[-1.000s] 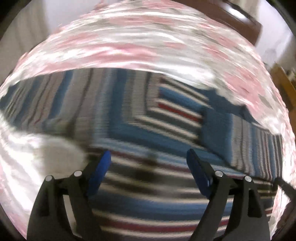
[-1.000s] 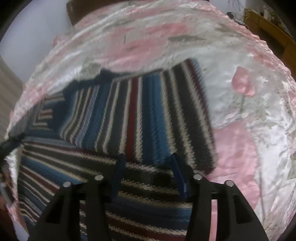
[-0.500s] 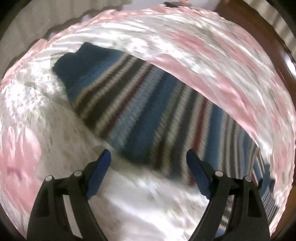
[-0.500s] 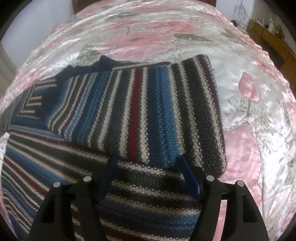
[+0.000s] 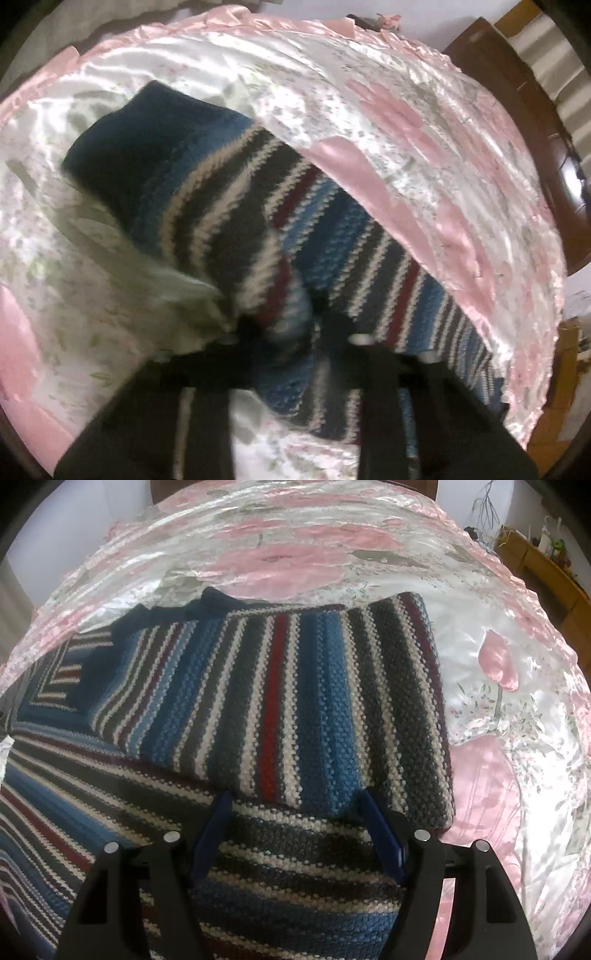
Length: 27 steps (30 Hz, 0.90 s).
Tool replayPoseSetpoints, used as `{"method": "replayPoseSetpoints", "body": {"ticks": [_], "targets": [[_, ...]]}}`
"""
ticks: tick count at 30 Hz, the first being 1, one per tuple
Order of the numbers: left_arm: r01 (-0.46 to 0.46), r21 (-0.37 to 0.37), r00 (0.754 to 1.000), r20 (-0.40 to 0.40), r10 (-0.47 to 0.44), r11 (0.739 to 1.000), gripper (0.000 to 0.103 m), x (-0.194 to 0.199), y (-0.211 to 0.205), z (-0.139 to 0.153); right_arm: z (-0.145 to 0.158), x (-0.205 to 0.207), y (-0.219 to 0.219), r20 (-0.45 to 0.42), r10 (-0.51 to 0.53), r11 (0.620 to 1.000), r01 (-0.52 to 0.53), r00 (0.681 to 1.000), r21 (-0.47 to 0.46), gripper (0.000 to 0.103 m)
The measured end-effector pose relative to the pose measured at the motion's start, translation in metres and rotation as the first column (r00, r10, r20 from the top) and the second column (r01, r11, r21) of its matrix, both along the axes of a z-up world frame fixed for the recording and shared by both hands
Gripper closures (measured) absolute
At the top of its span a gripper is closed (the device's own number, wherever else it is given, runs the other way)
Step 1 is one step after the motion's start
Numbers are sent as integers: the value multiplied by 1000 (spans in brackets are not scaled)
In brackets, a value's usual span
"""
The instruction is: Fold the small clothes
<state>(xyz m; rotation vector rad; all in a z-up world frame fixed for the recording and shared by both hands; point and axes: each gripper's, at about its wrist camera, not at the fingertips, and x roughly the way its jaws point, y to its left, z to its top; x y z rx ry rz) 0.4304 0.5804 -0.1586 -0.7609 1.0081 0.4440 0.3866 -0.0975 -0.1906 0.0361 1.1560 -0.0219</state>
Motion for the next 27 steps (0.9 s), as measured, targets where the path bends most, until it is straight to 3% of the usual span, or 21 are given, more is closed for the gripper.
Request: {"method": "replayPoseSetpoints", "body": {"ticks": [4,9,14,19,22,27], "targets": [[24,39,996,79,-27,999,91,-3,-22,15,3,0,-3,3,-5,1000,5,1000,26,30],[148,81,973,164,-160,986,91,-5,-81,44,6,-1,-3,7,-3,999,3,1000,34,30],[311,136,920,207,-334,941,91,-1,-162,70,8,-2,-6,11,-5,998,4,1000,55,30],[459,170,838,244,-488,872,91,1,-250,83,11,-2,-9,15,-13,997,12,1000,79,32],[508,182,807,244,-539,842,91,2,-292,80,13,-2,-11,19,-15,996,14,1000,93,32],[552,163,776,259,-576,818,91,3,-342,64,13,-3,-12,19,-15,995,13,1000,101,32]]}}
